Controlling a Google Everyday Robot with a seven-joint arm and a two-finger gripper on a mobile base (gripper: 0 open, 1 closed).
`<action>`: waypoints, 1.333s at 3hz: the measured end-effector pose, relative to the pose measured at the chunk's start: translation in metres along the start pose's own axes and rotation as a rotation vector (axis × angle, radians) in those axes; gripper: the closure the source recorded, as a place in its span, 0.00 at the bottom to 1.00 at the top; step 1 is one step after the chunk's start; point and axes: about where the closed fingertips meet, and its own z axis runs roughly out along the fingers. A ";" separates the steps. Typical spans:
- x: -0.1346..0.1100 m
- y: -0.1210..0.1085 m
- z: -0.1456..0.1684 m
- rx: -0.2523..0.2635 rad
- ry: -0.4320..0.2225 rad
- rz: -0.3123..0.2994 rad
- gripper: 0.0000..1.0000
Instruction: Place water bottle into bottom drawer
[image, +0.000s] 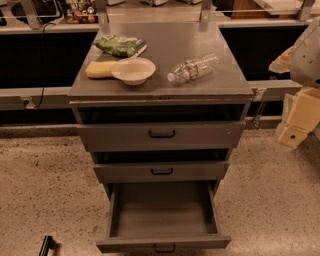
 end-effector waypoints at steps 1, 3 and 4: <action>0.000 0.000 0.000 0.000 0.000 0.000 0.00; -0.039 -0.016 0.012 -0.098 -0.045 -0.271 0.00; -0.096 -0.045 0.023 -0.073 -0.071 -0.571 0.00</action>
Offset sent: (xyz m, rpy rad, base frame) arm 0.0015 0.0096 -0.0048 0.0606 0.0972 0.1855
